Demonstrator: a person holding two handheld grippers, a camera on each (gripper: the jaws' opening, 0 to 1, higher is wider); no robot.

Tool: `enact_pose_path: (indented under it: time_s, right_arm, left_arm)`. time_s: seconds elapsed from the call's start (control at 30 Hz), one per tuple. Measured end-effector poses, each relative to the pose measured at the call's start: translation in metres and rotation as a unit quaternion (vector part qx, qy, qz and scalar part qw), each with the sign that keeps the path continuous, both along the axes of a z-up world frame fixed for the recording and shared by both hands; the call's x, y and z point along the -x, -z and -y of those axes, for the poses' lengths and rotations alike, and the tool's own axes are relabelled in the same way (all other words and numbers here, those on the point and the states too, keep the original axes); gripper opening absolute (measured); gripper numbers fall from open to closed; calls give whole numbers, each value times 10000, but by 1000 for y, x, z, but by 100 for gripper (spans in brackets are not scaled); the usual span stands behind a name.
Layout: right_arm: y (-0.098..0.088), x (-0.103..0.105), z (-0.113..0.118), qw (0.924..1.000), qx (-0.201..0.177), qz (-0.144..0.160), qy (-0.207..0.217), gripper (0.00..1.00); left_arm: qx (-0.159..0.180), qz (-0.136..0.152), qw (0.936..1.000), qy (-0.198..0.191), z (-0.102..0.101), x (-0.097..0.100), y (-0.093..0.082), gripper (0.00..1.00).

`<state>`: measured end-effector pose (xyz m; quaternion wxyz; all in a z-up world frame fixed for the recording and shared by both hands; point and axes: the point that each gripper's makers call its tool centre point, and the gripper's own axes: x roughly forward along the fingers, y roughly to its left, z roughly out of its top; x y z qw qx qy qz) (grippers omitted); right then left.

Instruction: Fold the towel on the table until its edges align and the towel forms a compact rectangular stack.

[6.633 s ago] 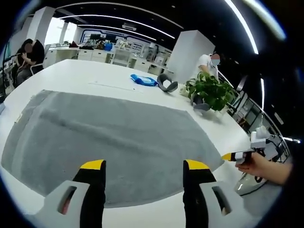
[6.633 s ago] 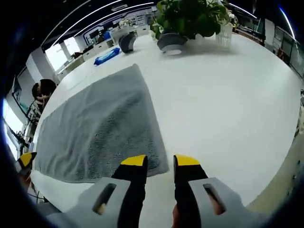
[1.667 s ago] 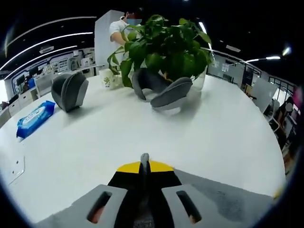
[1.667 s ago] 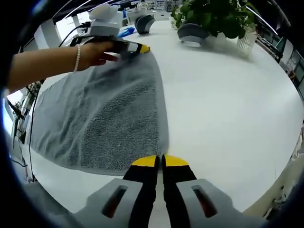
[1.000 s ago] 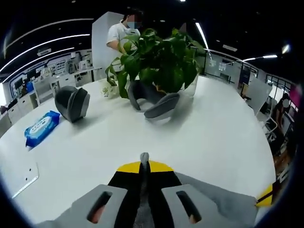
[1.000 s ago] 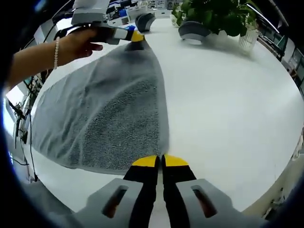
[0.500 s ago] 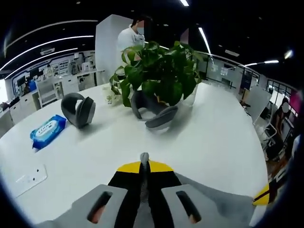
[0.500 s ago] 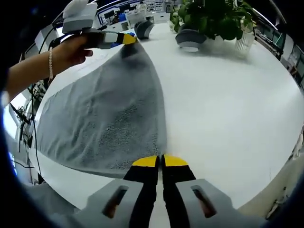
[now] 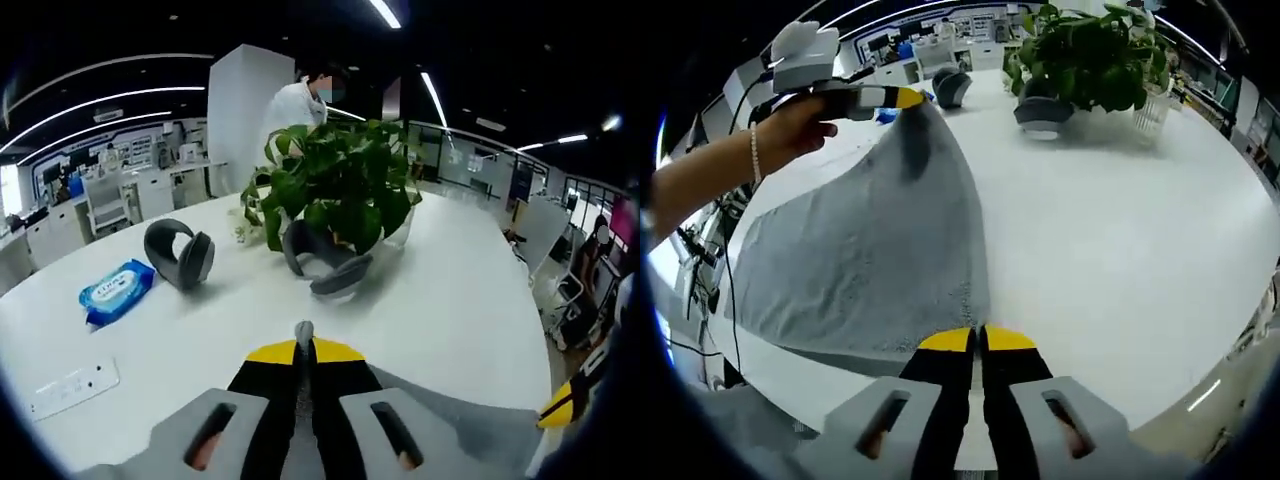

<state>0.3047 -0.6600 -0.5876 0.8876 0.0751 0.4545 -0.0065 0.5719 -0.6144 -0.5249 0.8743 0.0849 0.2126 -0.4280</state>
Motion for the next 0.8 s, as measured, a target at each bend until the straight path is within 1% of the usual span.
enact_pose_path:
  time_s: [0.43,0.63,0.8]
  right_arm:
    - [-27,9,2,9997,140,194,-86,0]
    - [-37,13,-2,9994,175,277,-136,0]
    - [-45,16,-4,9991,179,335,-191,0]
  left_arm:
    - [178,112,9998,-60,-9,15,-27,3]
    - [198,212,9995,-87,-18,20,-40,3]
    - [182,256,9994,-111,-23,22,-46,3]
